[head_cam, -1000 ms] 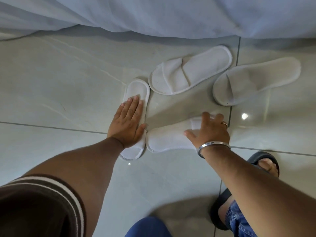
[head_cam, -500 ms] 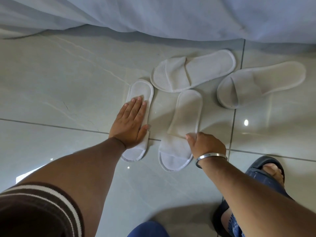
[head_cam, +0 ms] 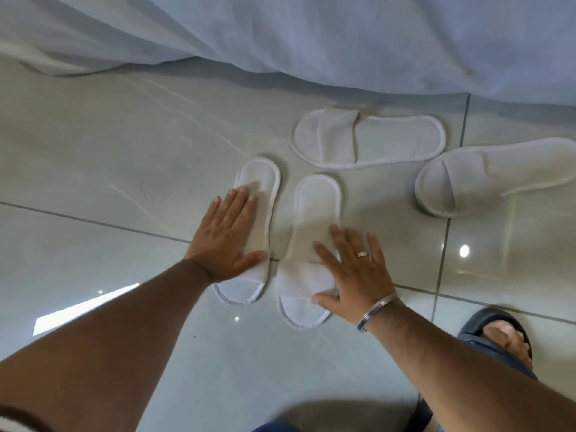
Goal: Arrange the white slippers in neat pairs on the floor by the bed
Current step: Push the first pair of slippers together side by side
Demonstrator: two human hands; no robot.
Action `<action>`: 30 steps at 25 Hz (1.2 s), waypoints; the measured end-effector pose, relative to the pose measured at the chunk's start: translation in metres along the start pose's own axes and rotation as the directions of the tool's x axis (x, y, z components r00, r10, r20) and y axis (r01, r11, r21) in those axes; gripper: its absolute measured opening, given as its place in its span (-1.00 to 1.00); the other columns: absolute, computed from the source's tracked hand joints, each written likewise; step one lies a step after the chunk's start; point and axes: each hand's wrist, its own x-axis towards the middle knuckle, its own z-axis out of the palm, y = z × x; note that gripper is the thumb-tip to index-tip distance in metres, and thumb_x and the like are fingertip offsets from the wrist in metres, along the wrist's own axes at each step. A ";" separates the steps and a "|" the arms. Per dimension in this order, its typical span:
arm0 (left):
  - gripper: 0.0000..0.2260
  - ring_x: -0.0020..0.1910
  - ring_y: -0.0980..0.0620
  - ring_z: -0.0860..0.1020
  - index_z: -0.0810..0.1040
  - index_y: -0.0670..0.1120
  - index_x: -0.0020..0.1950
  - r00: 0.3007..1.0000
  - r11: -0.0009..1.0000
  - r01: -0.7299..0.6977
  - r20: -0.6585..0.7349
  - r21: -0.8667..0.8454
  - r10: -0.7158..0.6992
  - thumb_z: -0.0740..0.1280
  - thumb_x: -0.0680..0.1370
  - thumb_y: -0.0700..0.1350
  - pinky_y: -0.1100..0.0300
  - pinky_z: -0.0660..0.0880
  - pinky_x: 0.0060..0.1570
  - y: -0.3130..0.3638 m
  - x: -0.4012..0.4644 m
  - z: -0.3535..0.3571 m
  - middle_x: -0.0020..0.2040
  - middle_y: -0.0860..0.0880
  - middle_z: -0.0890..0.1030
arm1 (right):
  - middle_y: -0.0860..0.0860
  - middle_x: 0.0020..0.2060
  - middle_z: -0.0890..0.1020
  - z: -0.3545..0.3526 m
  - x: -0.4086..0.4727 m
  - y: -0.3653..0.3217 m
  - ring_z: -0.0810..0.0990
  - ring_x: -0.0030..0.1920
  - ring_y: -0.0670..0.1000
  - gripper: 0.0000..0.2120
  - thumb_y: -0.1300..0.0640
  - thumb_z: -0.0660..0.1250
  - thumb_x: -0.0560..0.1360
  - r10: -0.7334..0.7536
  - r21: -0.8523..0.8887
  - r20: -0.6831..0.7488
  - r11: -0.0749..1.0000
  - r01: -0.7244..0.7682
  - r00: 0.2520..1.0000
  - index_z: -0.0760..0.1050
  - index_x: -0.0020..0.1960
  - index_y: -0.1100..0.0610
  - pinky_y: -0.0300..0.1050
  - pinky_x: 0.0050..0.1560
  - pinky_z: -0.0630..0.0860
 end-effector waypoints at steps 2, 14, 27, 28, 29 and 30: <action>0.01 0.63 -0.11 -0.11 -0.09 -0.16 0.64 0.998 0.999 -0.010 0.059 0.046 0.007 0.01 0.44 0.52 -0.12 -0.05 0.58 -0.025 -0.022 -0.005 0.65 -0.17 -0.09 | 0.12 0.50 0.20 -0.002 0.013 -0.015 0.16 0.47 0.25 -0.03 -0.43 0.36 0.12 -0.056 -0.038 -0.008 0.998 0.056 0.998 0.23 0.44 -0.07 0.35 0.40 -0.13; 0.21 0.60 -0.12 -0.28 -0.26 -0.18 0.61 0.973 0.963 -0.084 0.230 0.256 0.024 0.21 0.32 0.55 0.01 -0.28 0.55 -0.077 0.022 -0.056 0.63 -0.18 -0.25 | 0.08 0.54 -0.08 -0.024 0.097 -0.049 -0.10 0.49 0.26 0.10 -0.58 0.19 0.14 0.100 -0.110 -0.012 0.989 -0.101 0.995 -0.14 0.51 -0.15 0.37 0.37 -0.31; 0.34 0.60 -0.12 -0.29 -0.31 -0.21 0.60 0.956 0.946 -0.021 0.282 0.322 -0.075 0.33 0.21 0.55 -0.12 -0.24 0.57 -0.081 0.023 -0.056 0.62 -0.19 -0.28 | 0.15 0.53 -0.05 -0.035 0.124 -0.053 0.04 0.47 0.24 0.05 -0.54 0.17 0.21 0.087 -0.130 -0.036 0.987 -0.091 0.996 -0.10 0.51 -0.06 0.23 0.35 0.02; 0.35 0.59 -0.11 -0.30 -0.31 -0.20 0.60 0.957 0.945 -0.021 0.281 0.326 -0.076 0.33 0.21 0.56 -0.16 -0.24 0.56 -0.082 0.023 -0.056 0.62 -0.18 -0.28 | 0.15 0.53 -0.04 -0.035 0.124 -0.054 0.04 0.47 0.23 0.05 -0.54 0.18 0.21 0.084 -0.133 -0.040 0.987 -0.089 0.996 -0.09 0.51 -0.05 0.24 0.35 0.02; 0.35 0.59 -0.10 -0.31 -0.32 -0.20 0.59 0.956 0.944 -0.020 0.282 0.329 -0.078 0.32 0.20 0.56 -0.19 -0.25 0.55 -0.083 0.023 -0.055 0.62 -0.17 -0.28 | 0.16 0.53 -0.03 -0.036 0.125 -0.054 0.05 0.46 0.23 0.05 -0.55 0.17 0.21 0.083 -0.142 -0.043 0.986 -0.089 0.996 -0.08 0.51 -0.05 0.24 0.35 0.02; 0.35 0.59 -0.10 -0.31 -0.33 -0.19 0.59 0.954 0.943 -0.019 0.287 0.332 -0.082 0.32 0.20 0.57 -0.22 -0.25 0.54 -0.084 0.024 -0.056 0.62 -0.16 -0.28 | 0.16 0.53 -0.02 -0.037 0.125 -0.056 0.06 0.46 0.23 0.05 -0.55 0.17 0.20 0.084 -0.152 -0.042 0.984 -0.090 0.996 -0.07 0.50 -0.04 0.25 0.34 0.03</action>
